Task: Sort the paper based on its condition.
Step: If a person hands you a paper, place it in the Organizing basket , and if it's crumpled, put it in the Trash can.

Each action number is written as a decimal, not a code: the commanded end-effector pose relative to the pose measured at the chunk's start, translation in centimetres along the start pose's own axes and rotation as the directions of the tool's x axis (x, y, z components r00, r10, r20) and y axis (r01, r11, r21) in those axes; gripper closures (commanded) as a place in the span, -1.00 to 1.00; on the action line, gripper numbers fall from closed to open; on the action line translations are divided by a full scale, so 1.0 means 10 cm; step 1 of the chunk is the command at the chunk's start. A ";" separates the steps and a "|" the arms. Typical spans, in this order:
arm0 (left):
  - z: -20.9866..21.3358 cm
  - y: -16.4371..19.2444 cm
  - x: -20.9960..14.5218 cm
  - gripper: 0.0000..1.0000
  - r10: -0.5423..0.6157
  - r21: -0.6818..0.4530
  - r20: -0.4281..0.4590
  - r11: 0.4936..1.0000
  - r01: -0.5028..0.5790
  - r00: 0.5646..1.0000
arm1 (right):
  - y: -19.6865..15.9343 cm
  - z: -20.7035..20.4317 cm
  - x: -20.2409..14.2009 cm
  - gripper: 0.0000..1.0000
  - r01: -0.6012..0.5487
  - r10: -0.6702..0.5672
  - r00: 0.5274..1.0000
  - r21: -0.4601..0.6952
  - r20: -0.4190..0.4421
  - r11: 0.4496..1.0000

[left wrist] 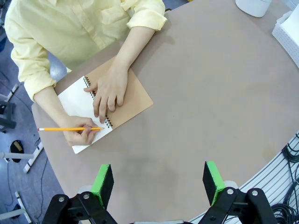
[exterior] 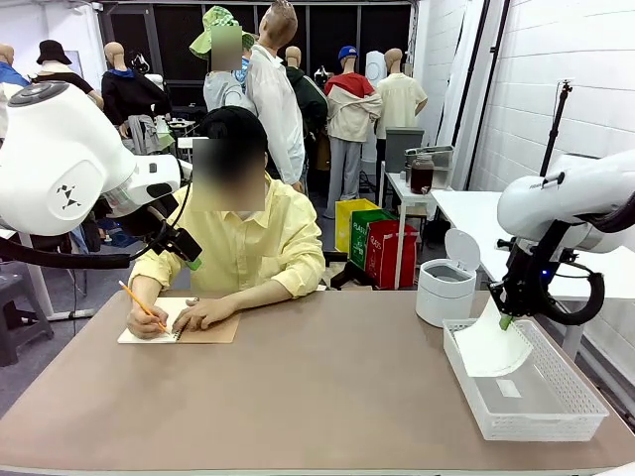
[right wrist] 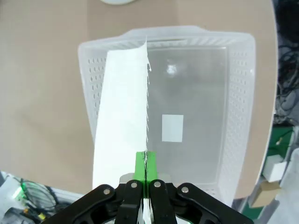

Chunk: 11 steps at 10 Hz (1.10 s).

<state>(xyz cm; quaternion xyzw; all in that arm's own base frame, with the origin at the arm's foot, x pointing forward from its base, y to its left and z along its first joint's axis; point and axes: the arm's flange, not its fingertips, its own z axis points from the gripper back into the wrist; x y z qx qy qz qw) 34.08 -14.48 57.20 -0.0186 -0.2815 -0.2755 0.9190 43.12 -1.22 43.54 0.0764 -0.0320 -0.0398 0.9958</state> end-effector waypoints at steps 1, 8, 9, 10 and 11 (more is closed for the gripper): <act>-0.01 0.02 0.00 -1.00 -0.008 0.002 0.011 1.000 0.008 1.000 | 0.02 -0.16 -0.02 1.00 -0.038 0.038 0.999 -0.014 0.022 0.999; -0.01 0.02 0.00 -1.00 -0.008 0.002 0.011 1.000 0.008 1.000 | -0.08 -0.66 0.17 1.00 -0.084 0.083 0.996 -0.046 -0.013 0.995; -0.01 0.02 0.00 -1.00 -0.008 0.002 0.011 1.000 0.008 1.000 | -0.06 -0.67 0.16 1.00 -0.071 0.071 0.997 -0.045 -0.006 0.996; -0.01 0.02 0.00 -1.00 -0.008 0.002 0.011 1.000 0.008 1.000 | -0.05 -0.69 0.15 1.00 -0.063 0.063 0.998 -0.055 -0.007 0.996; -0.01 0.02 0.00 -1.00 -0.008 0.002 0.011 1.000 0.008 1.000 | -0.05 -0.71 0.16 1.00 -0.045 0.044 0.999 -0.064 -0.010 0.997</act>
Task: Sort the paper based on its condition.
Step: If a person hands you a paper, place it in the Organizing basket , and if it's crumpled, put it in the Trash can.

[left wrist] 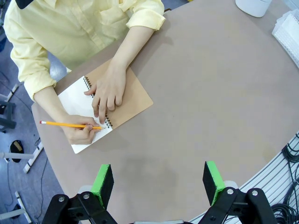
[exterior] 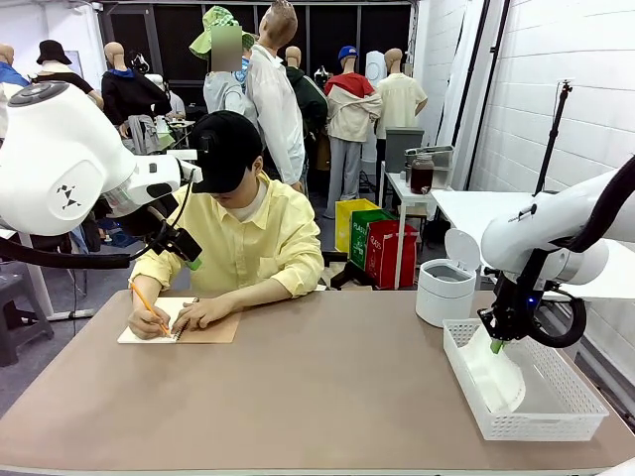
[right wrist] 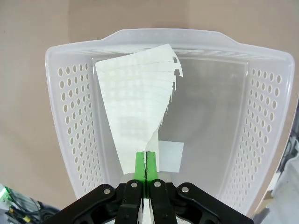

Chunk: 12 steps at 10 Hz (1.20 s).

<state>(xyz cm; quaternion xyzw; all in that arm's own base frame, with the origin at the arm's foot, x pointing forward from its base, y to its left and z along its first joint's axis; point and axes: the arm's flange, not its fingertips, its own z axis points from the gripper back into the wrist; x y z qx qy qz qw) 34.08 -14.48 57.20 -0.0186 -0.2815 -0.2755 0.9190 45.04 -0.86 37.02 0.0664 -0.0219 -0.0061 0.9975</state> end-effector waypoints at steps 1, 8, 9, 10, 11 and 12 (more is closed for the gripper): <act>-0.01 0.02 0.00 -1.00 -0.008 0.002 0.011 1.000 0.008 1.000 | 0.02 -0.07 0.02 1.00 0.026 -0.025 1.000 -0.056 0.011 0.998; -0.01 0.02 0.00 -1.00 -0.008 0.002 0.011 1.000 0.008 1.000 | 0.03 0.07 0.02 -1.00 0.155 -0.162 0.986 -0.144 -0.041 0.977; -0.01 0.02 0.00 -1.00 -0.008 0.002 0.011 1.000 0.008 1.000 | 0.03 0.14 0.02 -1.00 0.171 -0.181 0.982 -0.166 -0.046 0.971; -0.01 0.02 0.00 -1.00 -0.008 0.002 0.011 1.000 0.008 1.000 | 0.03 0.20 0.02 -1.00 0.184 -0.195 0.980 -0.184 -0.046 0.966; -0.01 0.02 0.00 -1.00 -0.008 0.002 0.011 1.000 0.008 1.000 | 0.03 0.27 0.02 -1.00 0.192 -0.205 0.978 -0.206 -0.043 0.960; -0.01 0.02 0.00 -1.00 -0.008 0.002 0.011 1.000 0.008 1.000 | 0.02 0.32 0.02 -1.00 0.201 -0.215 0.976 -0.218 -0.040 0.955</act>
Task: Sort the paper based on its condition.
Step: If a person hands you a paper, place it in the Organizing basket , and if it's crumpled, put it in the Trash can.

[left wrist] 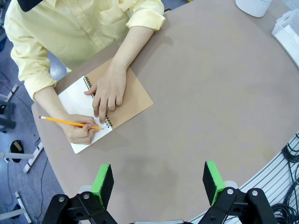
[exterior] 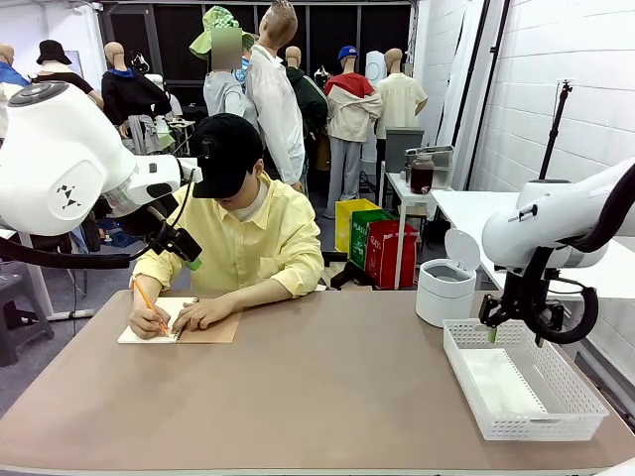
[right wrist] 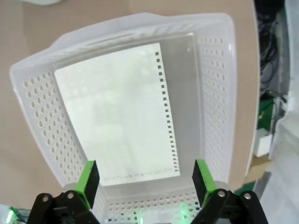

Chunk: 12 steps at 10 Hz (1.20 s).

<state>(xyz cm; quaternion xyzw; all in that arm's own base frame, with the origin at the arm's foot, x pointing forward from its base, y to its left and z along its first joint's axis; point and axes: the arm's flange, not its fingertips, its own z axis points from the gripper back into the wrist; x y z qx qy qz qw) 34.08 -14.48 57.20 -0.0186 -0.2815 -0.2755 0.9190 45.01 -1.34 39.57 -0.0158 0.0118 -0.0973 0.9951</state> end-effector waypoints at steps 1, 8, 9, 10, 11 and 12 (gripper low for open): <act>-0.01 0.02 0.00 -1.00 -0.008 0.002 0.011 1.000 0.008 1.000 | 0.03 0.10 0.00 -1.00 0.034 -0.034 0.999 -0.055 -0.005 0.998; -0.01 0.02 0.00 -1.00 -0.008 0.002 0.011 1.000 0.008 1.000 | 0.01 0.09 0.00 -1.00 0.012 -0.012 1.000 -0.017 0.000 1.000; -0.01 0.02 0.00 -1.00 -0.008 0.002 0.011 1.000 0.008 1.000 | 0.01 0.09 0.00 -1.00 0.012 -0.012 1.000 -0.017 0.000 1.000; -0.01 0.02 0.00 -1.00 -0.008 0.002 0.011 1.000 0.008 1.000 | 0.01 0.09 0.00 -1.00 0.012 -0.012 1.000 -0.017 0.000 1.000; -0.01 0.02 0.00 -1.00 -0.008 0.002 0.011 1.000 0.008 1.000 | 0.01 0.09 0.00 -1.00 0.012 -0.012 1.000 -0.017 0.000 1.000; -0.01 0.02 0.00 -1.00 -0.008 0.002 0.011 1.000 0.008 1.000 | 0.01 0.09 0.00 -1.00 0.012 -0.012 1.000 -0.017 0.000 1.000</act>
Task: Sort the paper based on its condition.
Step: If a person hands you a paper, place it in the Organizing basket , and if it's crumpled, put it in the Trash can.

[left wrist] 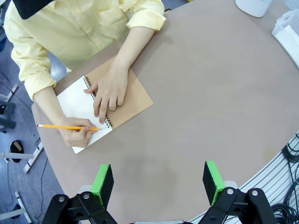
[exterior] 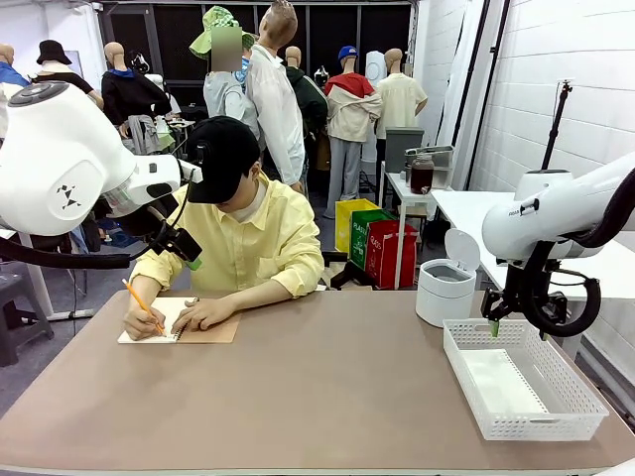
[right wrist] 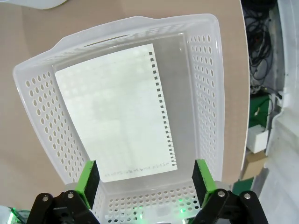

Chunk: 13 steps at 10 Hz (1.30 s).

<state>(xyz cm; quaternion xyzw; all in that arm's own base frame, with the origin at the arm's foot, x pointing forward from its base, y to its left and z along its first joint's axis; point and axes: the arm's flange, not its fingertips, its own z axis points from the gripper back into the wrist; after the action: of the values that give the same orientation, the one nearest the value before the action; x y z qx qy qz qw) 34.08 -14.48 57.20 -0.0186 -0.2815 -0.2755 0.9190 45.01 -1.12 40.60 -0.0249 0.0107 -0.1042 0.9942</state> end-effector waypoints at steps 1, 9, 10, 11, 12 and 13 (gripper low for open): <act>-0.01 0.02 0.00 -1.00 -0.008 0.002 0.011 1.000 0.008 1.000 | -0.01 -0.02 0.00 -1.00 -0.002 0.002 1.000 0.000 -0.004 1.000; -0.01 0.02 0.00 -1.00 -0.008 0.002 0.011 1.000 0.008 1.000 | -0.01 -0.02 0.00 -1.00 -0.002 0.002 1.000 0.000 -0.004 1.000; -0.01 0.02 0.00 -1.00 -0.008 0.002 0.011 1.000 0.008 1.000 | 0.00 0.00 0.00 -1.00 0.000 0.000 1.000 0.000 0.000 1.000; -0.01 0.02 0.00 -1.00 -0.008 0.002 0.011 1.000 0.008 1.000 | 0.06 0.11 0.01 -1.00 -0.038 0.038 0.998 0.008 0.047 0.999; -0.01 0.02 0.00 -1.00 -0.008 0.002 0.011 1.000 0.008 1.000 | 0.11 0.24 0.02 -1.00 -0.074 0.074 0.994 -0.001 0.086 0.997; -0.01 0.02 0.00 -1.00 -0.008 0.002 0.011 1.000 0.008 1.000 | 0.16 0.38 0.01 -1.00 -0.121 0.120 0.985 -0.001 0.124 0.993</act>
<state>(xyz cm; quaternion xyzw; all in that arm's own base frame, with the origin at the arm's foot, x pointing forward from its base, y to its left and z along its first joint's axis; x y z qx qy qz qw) 34.08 -14.48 57.20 -0.0186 -0.2815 -0.2755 0.9190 45.45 0.22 43.13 -0.0246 -0.0254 -0.0708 0.9969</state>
